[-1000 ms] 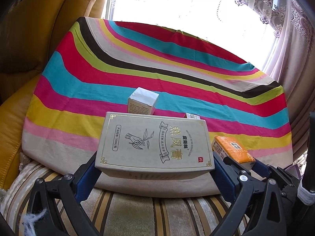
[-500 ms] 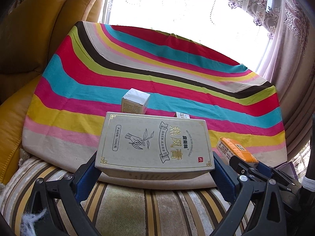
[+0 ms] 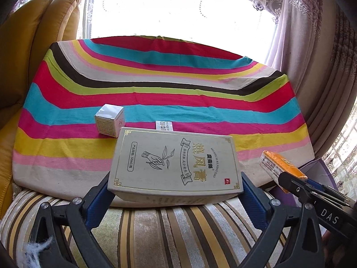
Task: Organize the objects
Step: 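Lift and carry the cream box and orange pack over the purple box, then open both tools to drop the cream box and orange pack inside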
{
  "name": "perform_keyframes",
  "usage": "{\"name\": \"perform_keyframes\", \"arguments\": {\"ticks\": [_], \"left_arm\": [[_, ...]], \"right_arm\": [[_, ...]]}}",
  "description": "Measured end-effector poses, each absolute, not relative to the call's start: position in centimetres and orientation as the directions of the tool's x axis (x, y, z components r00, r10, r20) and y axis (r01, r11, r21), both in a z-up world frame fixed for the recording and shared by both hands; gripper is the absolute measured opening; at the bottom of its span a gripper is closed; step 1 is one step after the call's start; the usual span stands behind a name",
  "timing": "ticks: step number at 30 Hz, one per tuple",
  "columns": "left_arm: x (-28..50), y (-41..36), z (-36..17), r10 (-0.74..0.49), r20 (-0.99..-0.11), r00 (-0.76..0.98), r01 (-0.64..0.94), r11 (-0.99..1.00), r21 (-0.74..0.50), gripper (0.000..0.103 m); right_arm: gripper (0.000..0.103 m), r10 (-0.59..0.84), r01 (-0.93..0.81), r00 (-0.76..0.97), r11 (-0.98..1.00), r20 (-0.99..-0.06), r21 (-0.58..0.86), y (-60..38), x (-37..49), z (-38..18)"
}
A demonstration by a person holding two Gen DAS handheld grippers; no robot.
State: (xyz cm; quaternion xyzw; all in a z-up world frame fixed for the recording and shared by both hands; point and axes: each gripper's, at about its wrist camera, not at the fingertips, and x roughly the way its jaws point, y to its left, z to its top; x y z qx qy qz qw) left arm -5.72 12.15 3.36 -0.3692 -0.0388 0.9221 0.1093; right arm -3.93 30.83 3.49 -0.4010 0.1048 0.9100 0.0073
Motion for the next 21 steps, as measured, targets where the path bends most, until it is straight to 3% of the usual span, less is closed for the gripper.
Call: {"name": "perform_keyframes", "arguments": {"ticks": [21], "left_arm": [[-2.6,26.6,5.1,0.426,-0.684,-0.592,-0.554,-0.831,-0.038,0.102]], "right_arm": [[0.056,0.091,-0.335,-0.674,-0.922,-0.733,0.194,43.7,2.8,4.1]]}}
